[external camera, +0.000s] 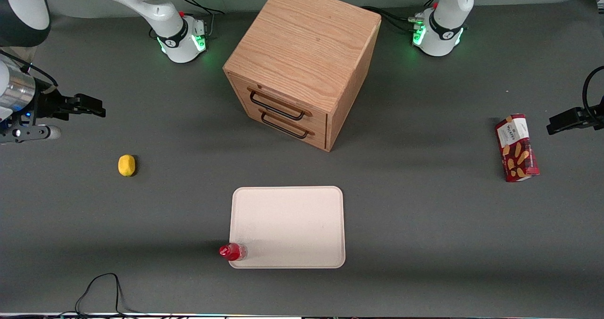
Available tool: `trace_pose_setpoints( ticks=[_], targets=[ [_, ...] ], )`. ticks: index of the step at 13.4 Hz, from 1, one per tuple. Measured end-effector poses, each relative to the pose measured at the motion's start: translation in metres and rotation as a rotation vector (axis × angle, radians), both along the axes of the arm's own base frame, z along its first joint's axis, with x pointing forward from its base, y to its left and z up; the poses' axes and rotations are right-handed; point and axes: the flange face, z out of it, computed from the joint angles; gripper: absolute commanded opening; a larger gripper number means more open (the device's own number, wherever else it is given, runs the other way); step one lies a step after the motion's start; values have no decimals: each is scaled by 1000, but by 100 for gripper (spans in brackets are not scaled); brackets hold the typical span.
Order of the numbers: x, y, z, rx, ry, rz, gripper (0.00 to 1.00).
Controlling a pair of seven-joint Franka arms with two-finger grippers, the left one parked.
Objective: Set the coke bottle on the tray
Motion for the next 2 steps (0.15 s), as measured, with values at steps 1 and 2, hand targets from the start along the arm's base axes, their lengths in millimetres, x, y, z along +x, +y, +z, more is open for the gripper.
trace_pose_setpoints(
  ticks=[1, 2],
  targets=[
    [-1, -1, 6, 4, 0, 0, 100],
    [-1, -1, 9, 5, -3, 1, 100]
  ],
)
